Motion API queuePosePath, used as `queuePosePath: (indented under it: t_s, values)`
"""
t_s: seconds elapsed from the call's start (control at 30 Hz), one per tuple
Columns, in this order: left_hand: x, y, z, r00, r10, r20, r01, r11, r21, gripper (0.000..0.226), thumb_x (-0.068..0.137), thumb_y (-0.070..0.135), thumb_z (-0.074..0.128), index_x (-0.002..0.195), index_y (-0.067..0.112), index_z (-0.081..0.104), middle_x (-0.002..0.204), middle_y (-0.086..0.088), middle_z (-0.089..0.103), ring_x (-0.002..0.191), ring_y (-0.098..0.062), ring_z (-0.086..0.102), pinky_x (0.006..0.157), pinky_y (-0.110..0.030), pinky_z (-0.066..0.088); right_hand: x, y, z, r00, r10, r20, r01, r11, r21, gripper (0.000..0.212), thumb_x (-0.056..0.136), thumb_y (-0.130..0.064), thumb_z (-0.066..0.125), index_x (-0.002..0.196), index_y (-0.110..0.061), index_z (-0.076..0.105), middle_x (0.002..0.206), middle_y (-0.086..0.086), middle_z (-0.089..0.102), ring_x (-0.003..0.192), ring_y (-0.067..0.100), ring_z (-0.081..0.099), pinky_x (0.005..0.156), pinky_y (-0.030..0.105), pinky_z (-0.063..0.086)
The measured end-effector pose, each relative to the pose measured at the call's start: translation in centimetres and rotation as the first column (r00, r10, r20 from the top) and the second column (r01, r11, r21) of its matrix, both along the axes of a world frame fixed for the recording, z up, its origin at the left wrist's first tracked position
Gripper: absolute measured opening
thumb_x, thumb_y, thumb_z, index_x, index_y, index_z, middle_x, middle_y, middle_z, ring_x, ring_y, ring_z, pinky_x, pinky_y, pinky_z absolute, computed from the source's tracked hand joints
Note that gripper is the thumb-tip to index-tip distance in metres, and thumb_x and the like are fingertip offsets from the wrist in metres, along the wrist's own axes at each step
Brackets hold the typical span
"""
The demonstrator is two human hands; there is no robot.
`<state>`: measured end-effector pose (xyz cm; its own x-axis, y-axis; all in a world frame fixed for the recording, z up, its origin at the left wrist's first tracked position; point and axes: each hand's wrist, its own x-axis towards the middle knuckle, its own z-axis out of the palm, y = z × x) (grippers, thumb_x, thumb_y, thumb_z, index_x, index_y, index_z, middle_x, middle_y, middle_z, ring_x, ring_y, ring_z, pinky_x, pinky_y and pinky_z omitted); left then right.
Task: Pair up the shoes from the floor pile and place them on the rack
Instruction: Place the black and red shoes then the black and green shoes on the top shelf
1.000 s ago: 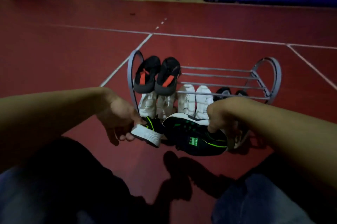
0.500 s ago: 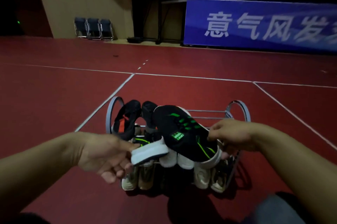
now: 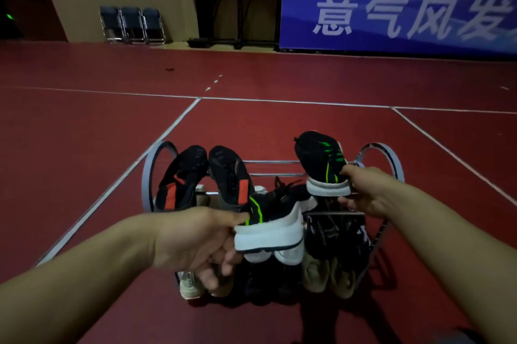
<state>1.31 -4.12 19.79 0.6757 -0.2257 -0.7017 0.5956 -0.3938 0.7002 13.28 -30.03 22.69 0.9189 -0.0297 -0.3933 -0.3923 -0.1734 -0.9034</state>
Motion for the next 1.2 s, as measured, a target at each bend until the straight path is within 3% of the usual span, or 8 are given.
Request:
queuePosePath:
  t_s: [0.17, 0.37, 0.5, 0.67, 0.87, 0.97, 1.1, 1.2]
  values:
    - [2.5, -3.0, -0.4, 0.996, 0.046, 0.078, -0.045, 0.999, -0.025, 0.058, 0.101, 0.05, 0.03, 0.069, 0.008, 0.054, 0.057, -0.004, 0.054, 0.047, -0.013, 0.053, 0.052, -0.027, 0.053, 3.5, -0.7, -2.9, 0.994, -0.091, 0.055, 0.099, 0.981, -0.166, 0.027, 0.094, -0.016, 0.048, 0.113, 0.001, 0.056, 0.079, 0.01, 0.045, 0.058, 0.023, 0.045, 0.052, 0.032, 0.043]
    - [7.3, -5.8, -2.7, 0.946, 0.268, 0.183, -0.258, 0.963, -0.074, 0.042, 0.099, 0.048, 0.041, 0.092, 0.008, 0.054, 0.082, -0.011, 0.054, 0.066, -0.027, 0.058, 0.058, -0.04, 0.059, 5.4, -0.3, -5.5, 0.997, -0.044, -0.064, 0.029, 0.976, -0.215, 0.021, 0.097, -0.009, 0.045, 0.115, -0.001, 0.053, 0.096, 0.015, 0.053, 0.082, 0.03, 0.055, 0.069, 0.039, 0.052]
    - [9.5, -7.1, -3.9, 0.824, 0.562, 0.069, -0.533, 0.812, -0.238, 0.041, 0.098, 0.052, 0.038, 0.082, 0.016, 0.048, 0.068, -0.004, 0.045, 0.051, -0.017, 0.045, 0.046, -0.027, 0.05, 5.1, -0.9, -6.3, 0.993, 0.033, -0.11, -0.069, 0.937, -0.342, 0.005, 0.099, -0.003, 0.041, 0.103, -0.006, 0.044, 0.073, 0.008, 0.047, 0.06, 0.021, 0.051, 0.059, 0.033, 0.051]
    - [8.7, -5.7, -5.5, 0.763, 0.561, -0.321, -0.641, 0.72, -0.264, 0.068, 0.09, 0.072, 0.029, 0.092, 0.013, 0.063, 0.081, -0.003, 0.06, 0.065, -0.02, 0.062, 0.073, -0.037, 0.051, 5.3, -0.5, -6.7, 0.983, 0.016, -0.182, -0.087, 0.917, -0.388, 0.007, 0.098, 0.001, 0.046, 0.102, 0.004, 0.05, 0.081, 0.017, 0.05, 0.064, 0.028, 0.058, 0.037, 0.03, 0.05]
    - [8.1, -3.7, -7.1, 0.461, 0.872, -0.164, -0.87, 0.408, -0.276, 0.041, 0.099, 0.024, 0.033, 0.067, 0.006, 0.051, 0.04, -0.009, 0.048, 0.027, -0.017, 0.041, 0.04, -0.023, 0.046, 5.5, 1.3, -7.3, 0.983, 0.081, -0.165, -0.141, 0.909, -0.391, 0.021, 0.099, -0.002, 0.041, 0.116, 0.005, 0.052, 0.113, 0.023, 0.051, 0.069, 0.033, 0.06, 0.041, 0.033, 0.052]
    - [6.5, -3.3, -6.0, 0.511, 0.845, -0.159, -0.847, 0.463, -0.262, 0.039, 0.097, 0.016, 0.029, 0.065, 0.006, 0.048, 0.053, -0.008, 0.052, 0.038, -0.02, 0.043, 0.032, -0.023, 0.044, 5.4, 1.9, -7.6, 0.977, 0.095, -0.19, -0.159, 0.919, -0.361, 0.025, 0.099, -0.002, 0.042, 0.12, 0.007, 0.052, 0.123, 0.025, 0.052, 0.071, 0.034, 0.064, 0.043, 0.032, 0.054]
    - [5.6, -4.4, -6.5, 0.789, 0.586, -0.185, -0.614, 0.744, -0.265, 0.058, 0.094, 0.061, 0.04, 0.098, 0.009, 0.065, 0.098, -0.009, 0.066, 0.084, -0.025, 0.064, 0.055, -0.037, 0.059, 5.0, 2.3, -8.1, 0.972, 0.103, -0.213, -0.167, 0.935, -0.312, 0.029, 0.1, -0.006, 0.039, 0.124, 0.005, 0.052, 0.122, 0.026, 0.056, 0.072, 0.032, 0.063, 0.061, 0.04, 0.06]
    - [6.7, -5.1, -7.6, 0.822, 0.56, -0.105, -0.564, 0.774, -0.289, 0.04, 0.097, 0.044, 0.05, 0.086, 0.008, 0.063, 0.078, -0.005, 0.065, 0.064, -0.018, 0.059, 0.062, -0.031, 0.053, 4.7, 2.4, -8.0, 0.975, 0.1, -0.196, -0.153, 0.949, -0.274, 0.026, 0.101, -0.005, 0.036, 0.12, 0.003, 0.052, 0.119, 0.022, 0.053, 0.076, 0.03, 0.059, 0.047, 0.034, 0.056]
